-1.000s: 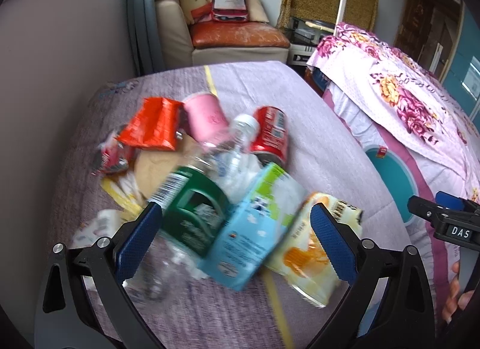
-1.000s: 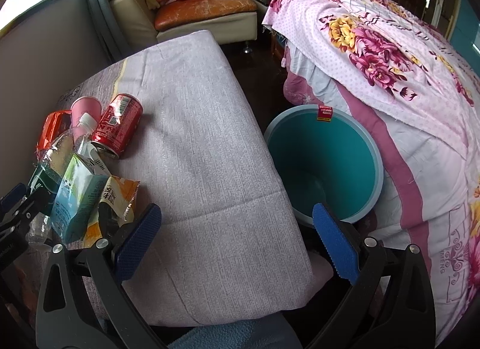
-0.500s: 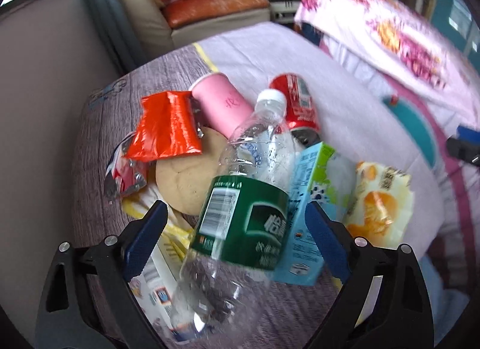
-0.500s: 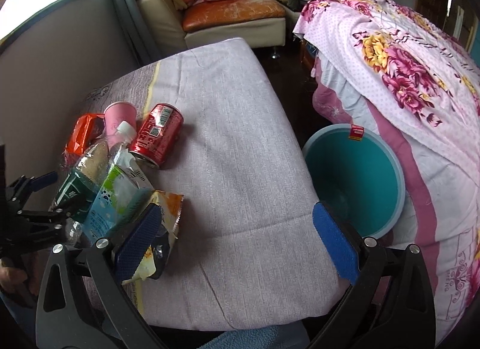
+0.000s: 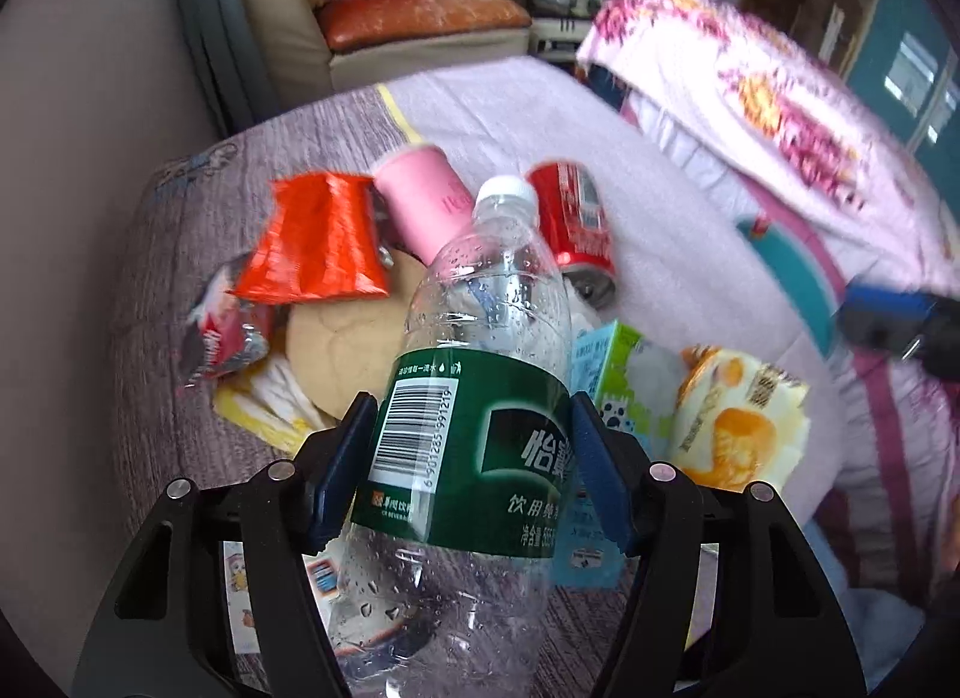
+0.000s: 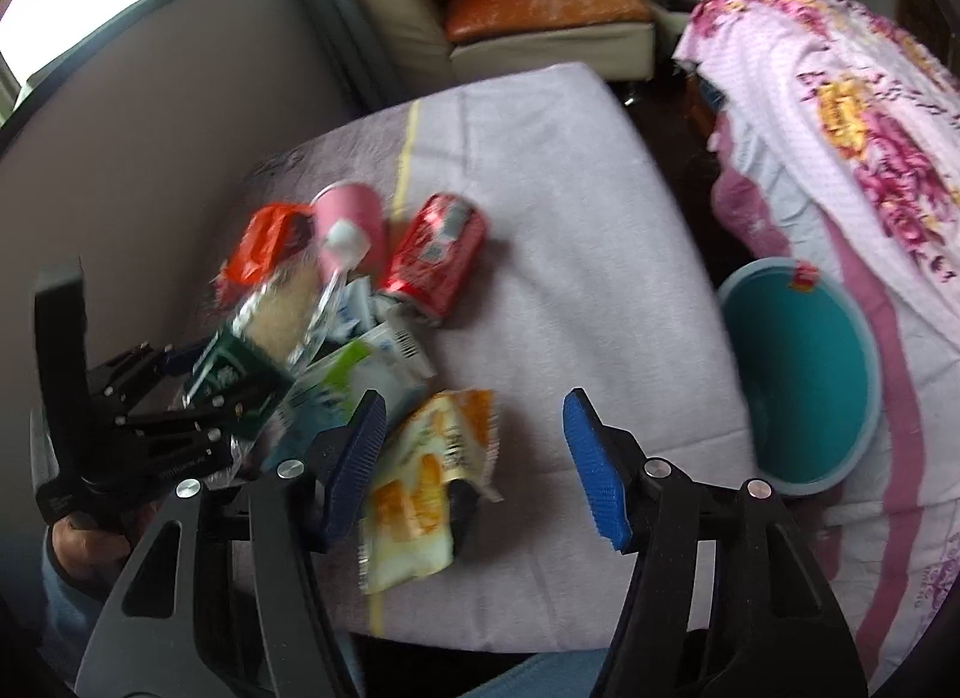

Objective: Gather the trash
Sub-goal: 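Grasp the green-label water bottle with the left tool while the right tool grasps the milk carton, then carry bottle and carton to the teal bucket and open both tools to drop them, then grasp the white paper cup with the left tool while the right tool grasps the snack bag, then carry cup and snack bag over the teal bucket and open both tools to drop them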

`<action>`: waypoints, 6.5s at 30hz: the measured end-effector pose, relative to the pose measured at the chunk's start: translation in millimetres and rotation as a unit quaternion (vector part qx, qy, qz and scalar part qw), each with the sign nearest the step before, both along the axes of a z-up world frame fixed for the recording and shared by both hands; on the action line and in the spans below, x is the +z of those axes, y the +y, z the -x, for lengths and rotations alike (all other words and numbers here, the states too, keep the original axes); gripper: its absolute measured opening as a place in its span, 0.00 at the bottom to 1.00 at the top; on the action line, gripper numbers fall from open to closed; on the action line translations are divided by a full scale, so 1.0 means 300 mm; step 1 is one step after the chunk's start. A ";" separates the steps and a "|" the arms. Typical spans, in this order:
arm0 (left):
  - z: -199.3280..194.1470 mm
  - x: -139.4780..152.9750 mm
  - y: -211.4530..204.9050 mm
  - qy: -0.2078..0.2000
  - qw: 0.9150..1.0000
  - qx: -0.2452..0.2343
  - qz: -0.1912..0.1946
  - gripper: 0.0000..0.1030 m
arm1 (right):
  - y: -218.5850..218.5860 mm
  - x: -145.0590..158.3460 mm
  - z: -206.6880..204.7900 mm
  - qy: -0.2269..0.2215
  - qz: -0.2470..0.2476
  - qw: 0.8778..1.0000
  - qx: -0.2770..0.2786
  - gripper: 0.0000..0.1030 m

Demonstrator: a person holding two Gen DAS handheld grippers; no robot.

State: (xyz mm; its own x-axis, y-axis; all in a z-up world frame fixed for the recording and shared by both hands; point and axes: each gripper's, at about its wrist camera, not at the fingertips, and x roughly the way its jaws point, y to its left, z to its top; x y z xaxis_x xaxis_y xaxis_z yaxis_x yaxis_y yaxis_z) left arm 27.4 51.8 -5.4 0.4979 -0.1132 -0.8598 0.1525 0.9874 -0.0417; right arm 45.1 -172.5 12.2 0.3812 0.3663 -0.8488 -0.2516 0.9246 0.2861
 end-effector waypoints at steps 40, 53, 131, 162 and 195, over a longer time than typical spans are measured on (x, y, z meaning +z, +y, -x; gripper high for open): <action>0.096 0.008 0.186 -0.012 0.994 0.080 0.073 0.66 | 0.225 -0.096 -0.170 0.072 -0.096 0.992 0.049 0.60; -0.103 0.163 -0.269 -0.021 0.993 -0.047 0.108 0.66 | -0.381 0.103 -0.190 -0.053 -0.062 0.989 -0.120 0.60; -0.174 -0.029 -0.589 0.081 0.985 -0.092 0.124 0.88 | -0.643 -0.126 -0.152 0.047 0.049 0.984 -0.164 0.80; 0.125 -0.131 0.324 0.058 0.979 0.151 0.122 0.88 | 0.094 -0.240 -0.083 0.109 0.050 0.992 0.028 0.80; 0.232 -0.025 0.249 0.024 0.987 0.116 0.110 0.51 | -0.021 -0.161 -0.098 0.028 0.005 1.000 0.012 0.21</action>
